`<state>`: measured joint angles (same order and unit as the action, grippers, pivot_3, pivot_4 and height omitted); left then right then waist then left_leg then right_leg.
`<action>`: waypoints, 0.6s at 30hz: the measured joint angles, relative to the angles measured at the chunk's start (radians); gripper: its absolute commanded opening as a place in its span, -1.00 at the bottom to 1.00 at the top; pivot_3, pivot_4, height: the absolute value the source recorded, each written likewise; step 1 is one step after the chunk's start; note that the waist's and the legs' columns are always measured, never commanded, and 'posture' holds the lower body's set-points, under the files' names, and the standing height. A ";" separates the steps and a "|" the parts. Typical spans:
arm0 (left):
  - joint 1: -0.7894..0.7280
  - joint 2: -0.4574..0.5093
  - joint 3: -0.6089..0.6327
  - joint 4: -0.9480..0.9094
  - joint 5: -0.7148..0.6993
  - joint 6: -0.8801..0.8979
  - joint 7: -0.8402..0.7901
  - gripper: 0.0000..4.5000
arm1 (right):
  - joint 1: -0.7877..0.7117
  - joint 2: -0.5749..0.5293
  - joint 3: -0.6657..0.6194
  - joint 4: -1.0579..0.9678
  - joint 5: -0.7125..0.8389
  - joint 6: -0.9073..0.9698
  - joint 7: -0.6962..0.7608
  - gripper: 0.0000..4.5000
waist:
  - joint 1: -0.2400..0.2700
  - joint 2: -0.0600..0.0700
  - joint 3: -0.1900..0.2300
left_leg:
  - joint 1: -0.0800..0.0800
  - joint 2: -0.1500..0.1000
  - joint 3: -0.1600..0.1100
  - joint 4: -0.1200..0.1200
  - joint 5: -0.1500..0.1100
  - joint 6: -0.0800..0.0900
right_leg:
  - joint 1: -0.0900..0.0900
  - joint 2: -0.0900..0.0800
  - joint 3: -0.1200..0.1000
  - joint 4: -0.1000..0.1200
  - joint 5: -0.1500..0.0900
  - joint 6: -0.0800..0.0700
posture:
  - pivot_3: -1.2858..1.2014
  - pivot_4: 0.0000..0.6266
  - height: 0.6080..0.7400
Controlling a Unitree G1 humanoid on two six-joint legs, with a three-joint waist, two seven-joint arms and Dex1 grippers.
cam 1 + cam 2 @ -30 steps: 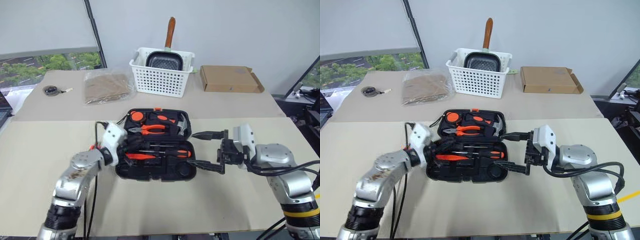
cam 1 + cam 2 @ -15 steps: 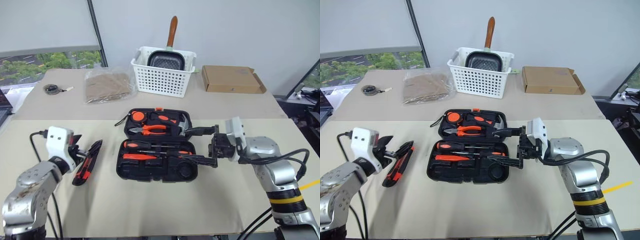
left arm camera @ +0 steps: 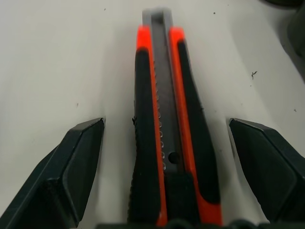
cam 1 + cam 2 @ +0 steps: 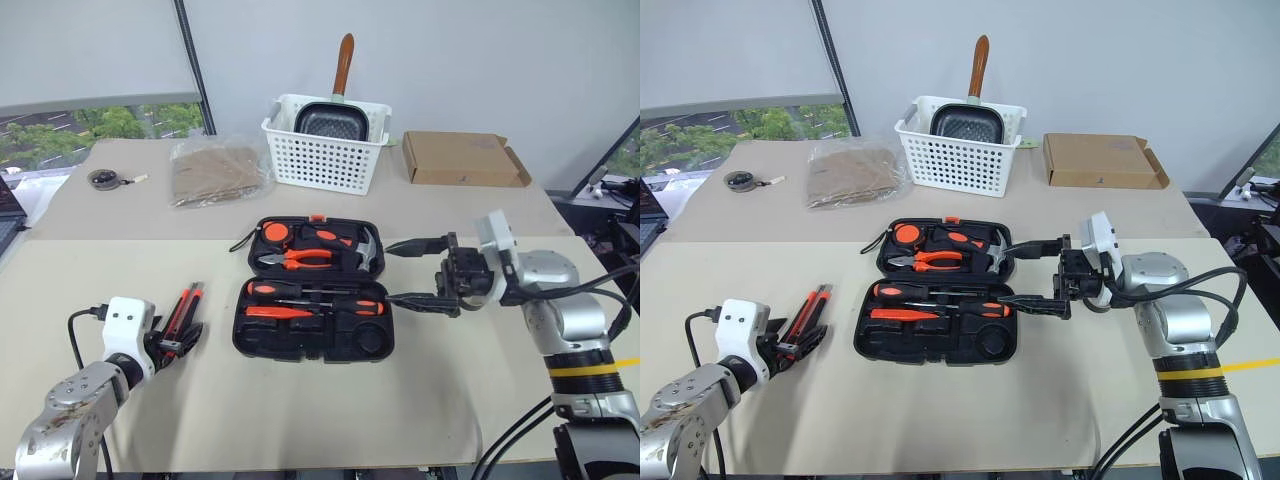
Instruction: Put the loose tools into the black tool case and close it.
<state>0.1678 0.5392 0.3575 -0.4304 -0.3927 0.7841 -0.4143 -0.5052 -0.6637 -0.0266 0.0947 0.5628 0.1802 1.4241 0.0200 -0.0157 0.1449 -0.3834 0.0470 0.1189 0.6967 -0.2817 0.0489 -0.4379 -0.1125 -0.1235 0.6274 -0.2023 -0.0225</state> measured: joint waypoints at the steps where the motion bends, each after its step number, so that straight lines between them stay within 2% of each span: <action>1: -0.001 0.005 -0.004 0.000 0.001 0.004 0.001 0.88 | -0.001 -0.002 -0.001 0.007 0.000 -0.001 0.004 1.00 | 0.000 0.000 0.000 | 0.000 0.000 0.000 0.000 0.000 0.000 | 0.000 0.000 0.000 0.000 0.000 0.000 | 0.03 -0.52 0.39; 3: -0.004 0.007 -0.010 0.000 0.012 0.014 0.016 0.64 | -0.001 -0.006 -0.001 0.019 -0.004 -0.010 0.010 1.00 | 0.000 0.001 -0.001 | 0.000 0.000 0.000 0.000 0.000 0.000 | 0.000 -0.001 0.000 0.000 0.000 0.000 | 0.03 -0.52 0.39; 8: -0.014 -0.003 -0.004 0.005 0.012 0.038 0.042 -0.13 | 0.000 -0.017 -0.002 0.033 -0.012 -0.028 0.017 1.00 | -0.001 0.003 -0.002 | 0.001 0.000 0.000 0.000 0.000 0.000 | 0.000 -0.002 0.000 0.000 0.000 0.001 | 0.03 -0.52 0.39; 9: -0.015 -0.005 -0.003 0.004 0.008 0.044 0.043 -0.22 | 0.000 -0.019 -0.002 0.034 -0.013 -0.035 0.018 1.00 | -0.001 0.003 -0.002 | 0.001 0.000 0.000 0.000 0.000 0.000 | 0.000 -0.002 0.000 0.000 0.000 0.001 | 0.03 -0.52 0.39; 13: -0.025 -0.011 0.000 0.020 0.015 -0.002 0.041 -0.24 | 0.000 -0.022 -0.006 0.043 -0.022 -0.044 0.021 1.00 | -0.002 0.004 -0.002 | 0.001 0.001 0.000 0.000 0.000 -0.001 | 0.000 -0.002 0.000 0.001 0.000 0.001 | 0.03 -0.52 0.39; 14: -0.034 -0.016 -0.007 0.051 0.033 -0.101 0.012 -0.24 | 0.002 -0.022 -0.015 0.052 -0.022 -0.046 0.022 1.00 | 0.000 0.003 -0.001 | -0.001 0.001 0.000 0.000 0.001 -0.002 | -0.001 -0.002 0.000 0.000 0.000 0.000 | 0.03 -0.52 0.39; 18: -0.121 -0.023 -0.001 0.058 -0.003 -0.280 -0.088 -0.24 | 0.005 -0.022 -0.028 0.055 -0.022 -0.049 0.021 1.00 | 0.009 0.002 -0.001 | -0.002 0.001 0.000 0.000 0.000 -0.003 | -0.001 -0.002 -0.001 -0.001 0.005 -0.008 | 0.03 -0.52 0.39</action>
<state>0.0470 0.5163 0.3569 -0.3728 -0.3959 0.5038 -0.5021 -0.4998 -0.6857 -0.0545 0.1499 0.5411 0.1308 1.4449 0.0291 -0.0142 0.1443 -0.3855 0.0483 0.1188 0.6971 -0.2812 0.0464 -0.4393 -0.1148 -0.1244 0.6266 -0.1977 -0.0301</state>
